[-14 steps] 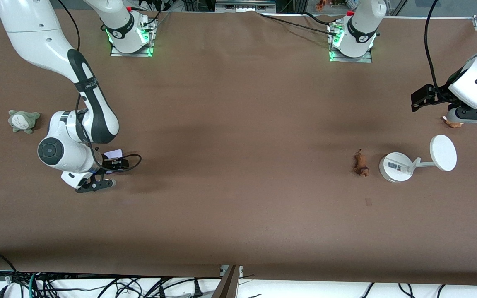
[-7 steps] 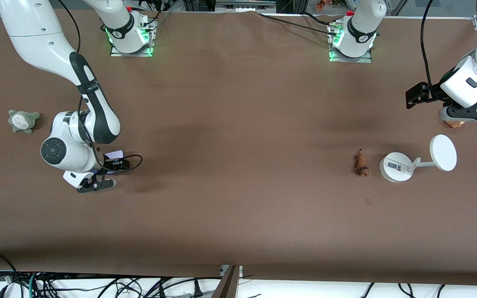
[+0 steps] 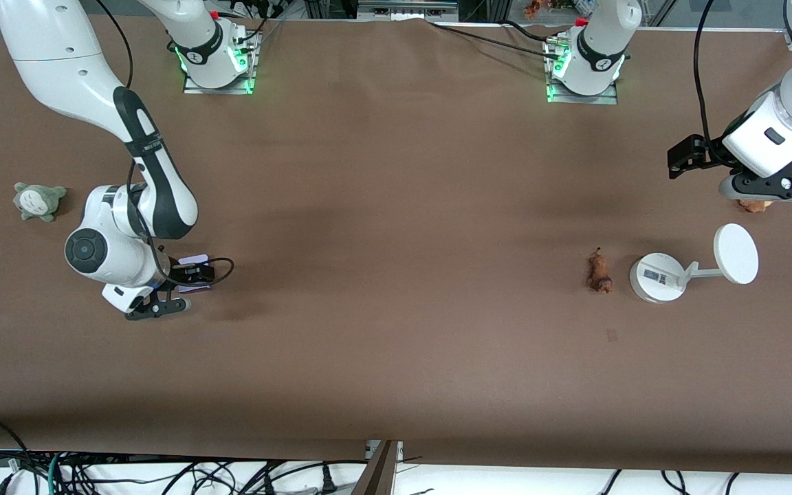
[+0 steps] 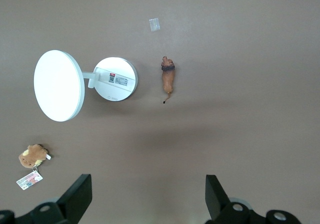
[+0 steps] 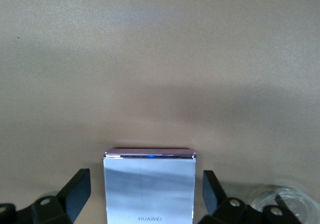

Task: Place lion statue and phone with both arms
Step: 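Lower the phone beside the clear cup and open the right gripper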

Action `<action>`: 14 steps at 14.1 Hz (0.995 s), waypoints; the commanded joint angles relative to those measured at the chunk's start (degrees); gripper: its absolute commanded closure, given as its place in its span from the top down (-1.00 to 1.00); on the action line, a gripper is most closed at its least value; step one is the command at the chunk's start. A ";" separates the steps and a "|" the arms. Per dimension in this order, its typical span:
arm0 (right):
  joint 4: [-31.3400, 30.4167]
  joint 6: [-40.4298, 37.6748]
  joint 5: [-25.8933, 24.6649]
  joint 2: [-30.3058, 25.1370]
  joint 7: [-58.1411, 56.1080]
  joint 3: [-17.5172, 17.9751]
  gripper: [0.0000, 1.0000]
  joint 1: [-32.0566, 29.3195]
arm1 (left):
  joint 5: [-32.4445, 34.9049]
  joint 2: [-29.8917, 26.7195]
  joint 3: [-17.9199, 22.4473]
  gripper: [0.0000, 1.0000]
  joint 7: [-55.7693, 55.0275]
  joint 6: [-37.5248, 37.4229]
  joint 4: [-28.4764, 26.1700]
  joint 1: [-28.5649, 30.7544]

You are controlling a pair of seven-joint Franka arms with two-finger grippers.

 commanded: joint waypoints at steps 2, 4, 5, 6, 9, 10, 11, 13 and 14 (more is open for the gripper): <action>-1.26 0.37 0.80 -1.69 -0.39 0.63 0.98 -0.54 | -0.64 0.27 -0.01 1.00 0.25 -1.23 1.14 -0.03; -1.08 -1.81 0.80 -4.49 0.05 0.71 0.98 -0.37 | -0.64 0.27 -0.01 1.00 0.25 -1.23 1.14 -0.03; -0.82 -4.87 0.80 -6.68 0.57 0.72 0.98 -0.37 | -0.64 0.27 -0.09 1.00 0.25 -1.31 1.14 -0.03; -0.47 -7.78 0.80 -9.05 1.01 0.89 0.98 -0.28 | -0.64 0.27 -0.10 1.00 0.25 -1.23 1.14 -0.03; 1.28 -18.84 0.62 -17.14 3.65 1.15 0.98 -0.19 | -0.64 0.27 -0.10 1.00 0.25 -1.57 1.14 -0.03; 3.29 -23.58 0.45 -18.99 4.61 1.16 0.98 -0.19 | -0.64 0.27 -0.10 1.00 0.25 -1.75 1.14 -0.03; 6.19 -28.67 0.53 -19.97 5.06 1.16 0.98 -0.19 | -0.64 0.27 -0.10 1.00 0.25 -1.84 1.14 -0.03; 13.30 -39.31 0.62 -20.33 5.50 1.24 0.98 -0.19 | -0.55 0.27 -0.10 1.00 0.25 -1.93 1.14 -0.03; 16.47 -43.27 0.54 -20.33 5.50 1.16 0.98 -0.10 | -0.64 0.27 -0.10 1.00 0.25 -1.93 1.14 -0.03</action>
